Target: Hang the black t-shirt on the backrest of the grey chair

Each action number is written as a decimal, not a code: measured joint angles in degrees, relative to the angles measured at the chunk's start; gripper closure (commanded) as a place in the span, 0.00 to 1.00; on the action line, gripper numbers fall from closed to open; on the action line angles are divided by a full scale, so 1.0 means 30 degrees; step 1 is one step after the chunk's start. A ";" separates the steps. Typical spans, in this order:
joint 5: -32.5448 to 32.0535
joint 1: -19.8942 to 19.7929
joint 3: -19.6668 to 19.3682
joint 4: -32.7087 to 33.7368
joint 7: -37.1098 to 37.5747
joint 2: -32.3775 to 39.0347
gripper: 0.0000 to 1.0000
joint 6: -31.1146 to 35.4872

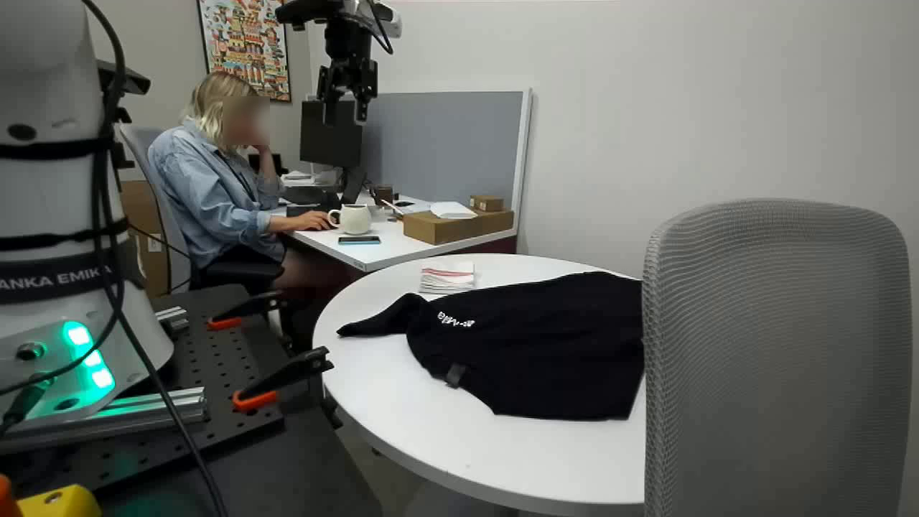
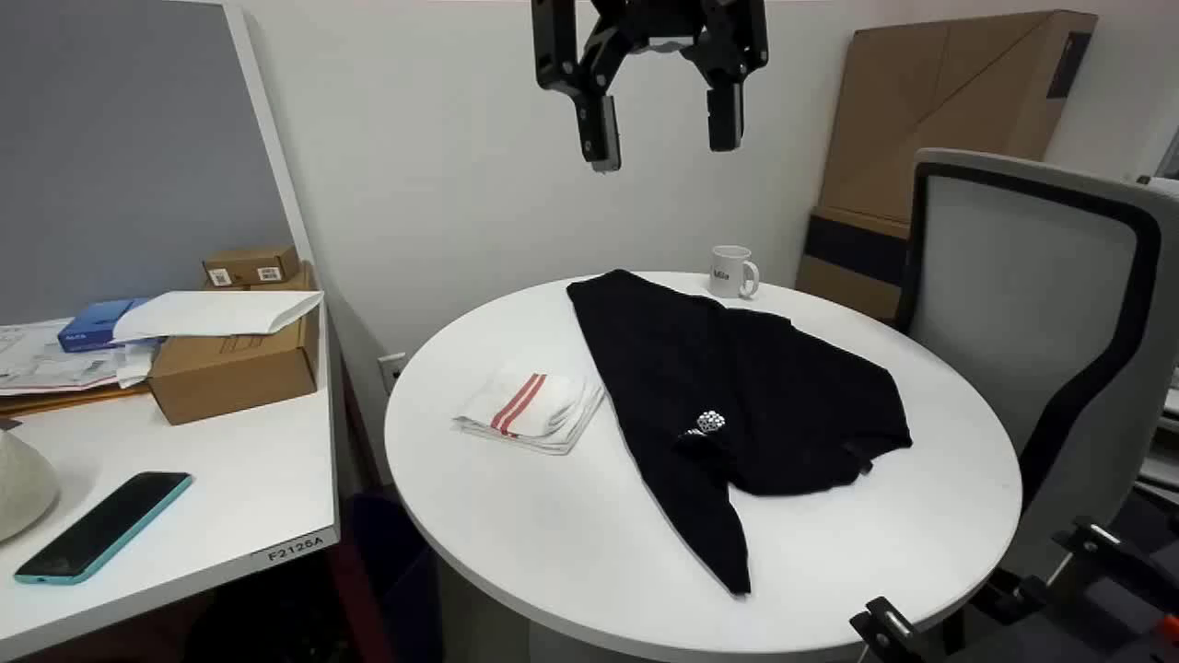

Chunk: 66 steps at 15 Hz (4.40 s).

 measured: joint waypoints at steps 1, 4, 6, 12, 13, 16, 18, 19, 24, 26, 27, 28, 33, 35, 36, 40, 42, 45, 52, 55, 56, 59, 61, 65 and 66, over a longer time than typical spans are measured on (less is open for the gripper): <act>0.0000 0.0001 0.0001 0.0003 0.0000 -0.0001 0.00 0.0006; 0.0000 0.0001 0.0001 0.0004 0.0000 -0.0001 0.00 0.0006; 0.0000 0.0002 0.0002 0.0004 0.0000 -0.0002 0.00 0.0006; 0.0665 -0.0091 -0.0299 -0.0293 0.1766 0.0085 0.00 0.0623; 0.1050 -0.0172 -0.0495 -0.0589 0.2196 0.0170 0.00 0.1162; 0.2094 -0.0668 -0.1266 -0.1977 0.3033 0.0780 0.00 0.3480; 0.2568 -0.1175 -0.1829 -0.3125 0.3460 0.1427 0.00 0.5379; 0.2718 -0.1425 -0.2096 -0.3668 0.3717 0.1784 0.00 0.6381; 0.2909 -0.2390 -0.2910 -0.6071 0.6208 0.3333 0.00 1.1692; 0.2913 -0.2537 -0.2972 -0.6827 0.7740 0.3946 0.00 1.3825; 0.2902 -0.2560 -0.2992 -0.7187 0.8635 0.4294 0.00 1.4927; 0.2814 -0.2580 -0.3008 -0.7523 0.9589 0.4622 0.00 1.5962; -0.0083 -0.2870 -0.4417 -0.7806 1.5376 0.6648 0.00 1.9454; -0.0258 -0.2873 -0.5576 -0.7806 1.6626 0.7479 0.00 2.0505; -0.0101 -0.2868 -0.6085 -0.7812 1.6985 0.7895 0.00 2.1032; 0.2302 -0.3022 -0.7070 -0.7817 1.7036 0.9748 0.00 2.2842; 0.3237 -0.3346 -0.6959 -0.7819 1.7042 1.0642 0.00 2.3577; 0.3421 -0.5058 -0.5904 -0.7776 1.7077 1.1912 0.00 2.4652; 0.3510 -0.8524 -0.4728 -0.6711 1.6578 1.4224 0.00 2.5445; 0.3515 -0.9279 -0.4388 -0.5765 1.6215 1.5303 0.00 2.5444; 0.3516 -0.9405 -0.4284 -0.5404 1.6165 1.5680 0.00 2.5443; 0.3535 -0.9432 -0.4065 -0.4213 1.6096 1.6785 0.06 2.5436; 0.3568 -0.9323 -0.3955 -0.3413 1.5992 1.7436 0.30 2.5416; 0.3960 -0.8933 -0.3911 -0.2426 1.5638 1.8079 0.54 2.5412; 0.4097 -0.8842 -0.3911 -0.2313 1.5517 1.8077 0.62 2.5414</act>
